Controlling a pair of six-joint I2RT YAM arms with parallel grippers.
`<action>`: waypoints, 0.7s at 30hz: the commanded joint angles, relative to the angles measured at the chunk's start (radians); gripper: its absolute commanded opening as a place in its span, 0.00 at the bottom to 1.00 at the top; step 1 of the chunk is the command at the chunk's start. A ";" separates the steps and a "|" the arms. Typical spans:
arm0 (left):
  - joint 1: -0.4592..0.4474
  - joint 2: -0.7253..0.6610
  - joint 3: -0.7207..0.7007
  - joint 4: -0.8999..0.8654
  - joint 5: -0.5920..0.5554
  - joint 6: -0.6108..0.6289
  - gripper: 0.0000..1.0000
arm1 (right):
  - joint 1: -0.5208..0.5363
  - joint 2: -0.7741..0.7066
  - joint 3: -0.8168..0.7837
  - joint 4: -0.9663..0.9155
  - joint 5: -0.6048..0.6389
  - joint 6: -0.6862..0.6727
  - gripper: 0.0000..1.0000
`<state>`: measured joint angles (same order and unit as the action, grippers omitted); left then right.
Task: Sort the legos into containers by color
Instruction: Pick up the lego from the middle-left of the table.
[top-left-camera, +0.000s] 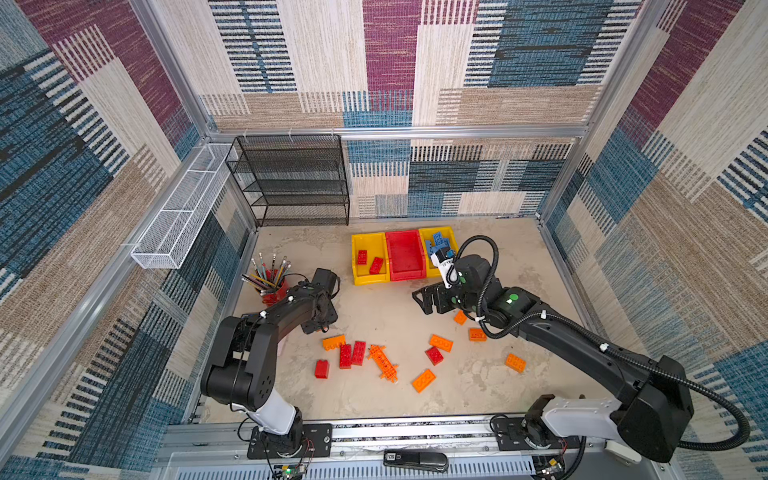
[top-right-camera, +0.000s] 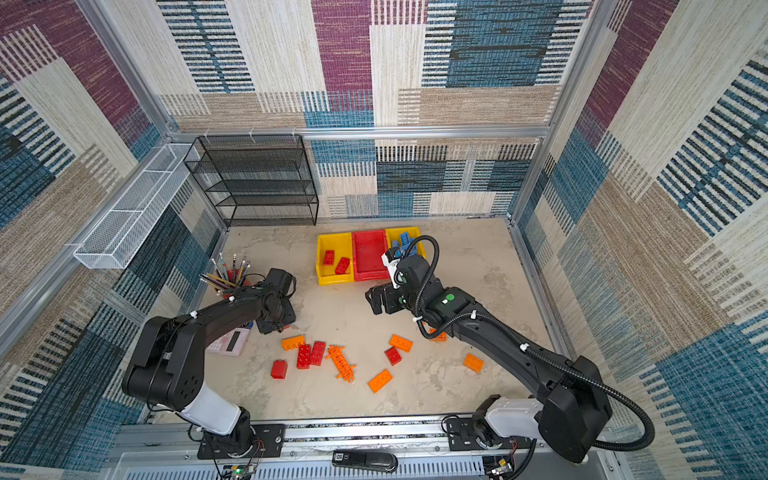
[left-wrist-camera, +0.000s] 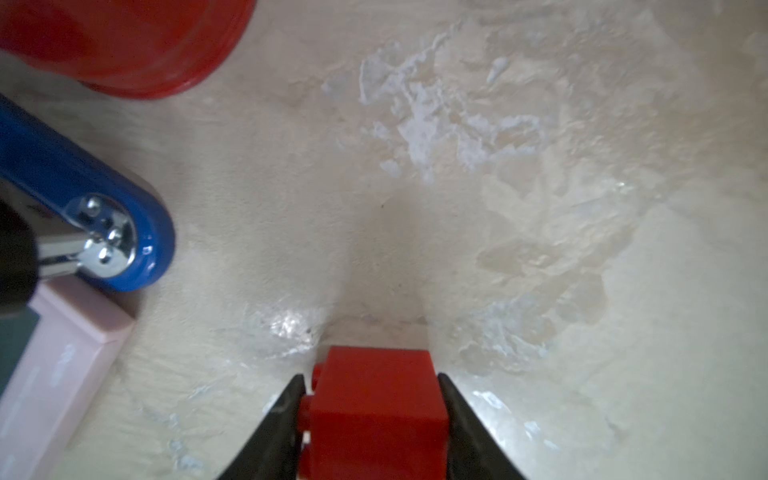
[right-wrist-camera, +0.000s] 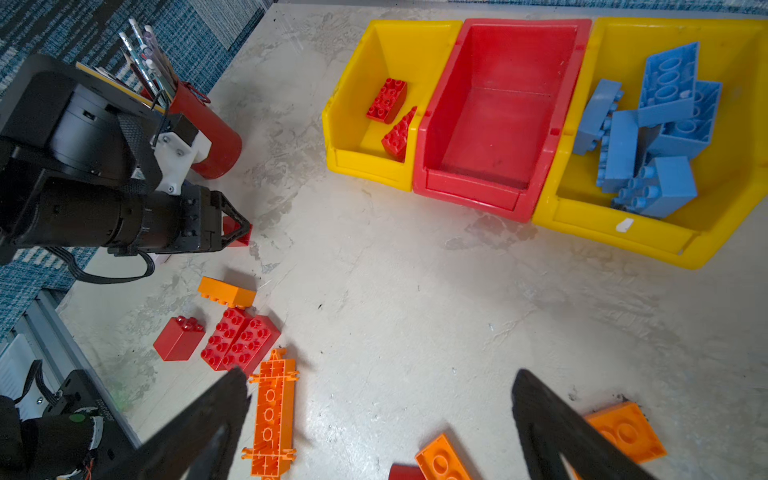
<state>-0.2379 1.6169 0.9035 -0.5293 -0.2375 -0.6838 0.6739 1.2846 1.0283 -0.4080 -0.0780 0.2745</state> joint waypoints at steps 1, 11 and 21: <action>0.002 0.014 0.005 0.014 0.024 0.010 0.38 | 0.000 -0.004 0.006 0.020 0.019 -0.005 0.99; -0.030 -0.030 0.125 -0.104 0.036 0.041 0.20 | -0.001 -0.022 -0.007 0.028 0.027 -0.002 0.99; -0.122 0.063 0.499 -0.229 -0.006 0.104 0.21 | -0.005 -0.022 -0.012 0.038 0.056 -0.016 0.99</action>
<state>-0.3477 1.6436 1.3300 -0.7090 -0.2276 -0.6128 0.6716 1.2572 1.0180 -0.4004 -0.0418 0.2703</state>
